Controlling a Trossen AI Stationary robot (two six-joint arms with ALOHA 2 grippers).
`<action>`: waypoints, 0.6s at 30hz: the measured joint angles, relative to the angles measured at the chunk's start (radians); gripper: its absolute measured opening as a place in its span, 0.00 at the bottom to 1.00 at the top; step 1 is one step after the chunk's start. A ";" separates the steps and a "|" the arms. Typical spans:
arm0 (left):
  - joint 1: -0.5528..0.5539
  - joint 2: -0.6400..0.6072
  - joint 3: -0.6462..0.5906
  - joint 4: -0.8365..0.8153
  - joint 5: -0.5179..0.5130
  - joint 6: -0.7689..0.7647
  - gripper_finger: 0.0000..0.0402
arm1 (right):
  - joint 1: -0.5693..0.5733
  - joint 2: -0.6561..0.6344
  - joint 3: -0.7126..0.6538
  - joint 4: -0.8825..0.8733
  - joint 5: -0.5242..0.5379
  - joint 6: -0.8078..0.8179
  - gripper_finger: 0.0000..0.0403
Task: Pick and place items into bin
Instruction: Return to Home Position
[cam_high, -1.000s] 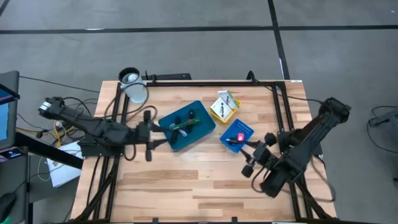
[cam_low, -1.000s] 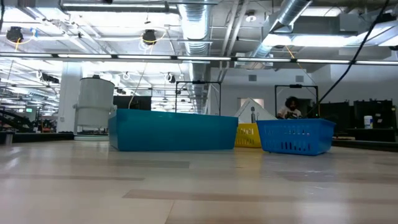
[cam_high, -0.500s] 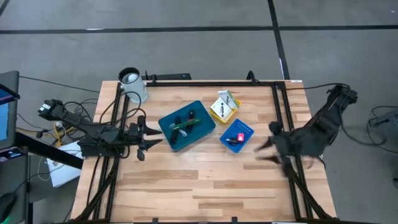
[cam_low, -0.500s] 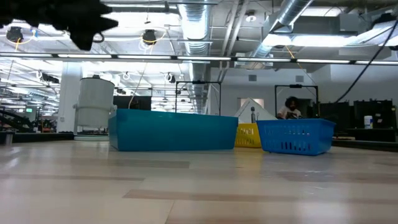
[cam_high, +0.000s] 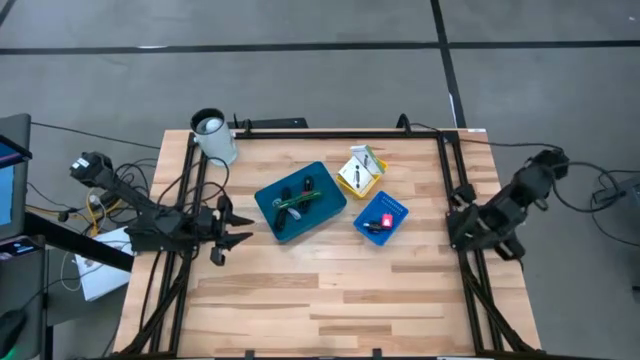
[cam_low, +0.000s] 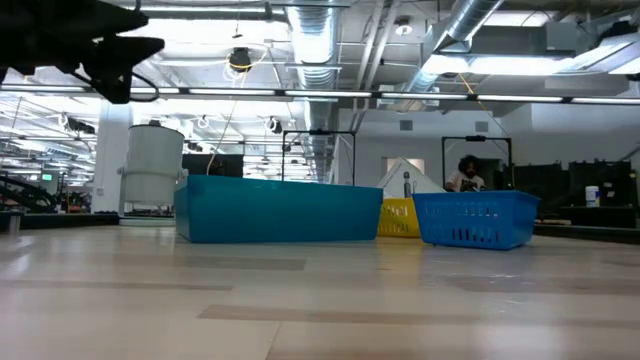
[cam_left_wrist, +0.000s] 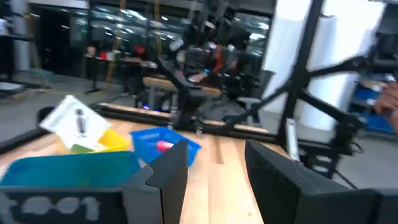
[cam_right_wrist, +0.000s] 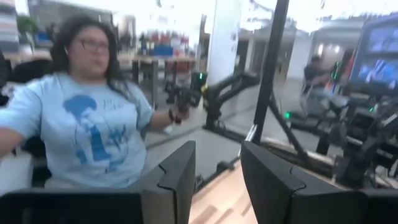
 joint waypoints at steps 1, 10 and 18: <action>-0.006 -0.005 0.001 -0.009 -0.024 -0.002 0.37 | -0.003 -0.045 -0.022 0.002 -0.004 0.004 0.31; -0.031 -0.015 0.001 -0.031 -0.105 -0.029 0.37 | -0.005 -0.279 -0.180 -0.030 0.000 0.009 0.31; -0.031 -0.132 0.001 0.086 -0.044 0.048 0.37 | -0.005 -0.281 -0.183 -0.029 0.004 0.068 0.31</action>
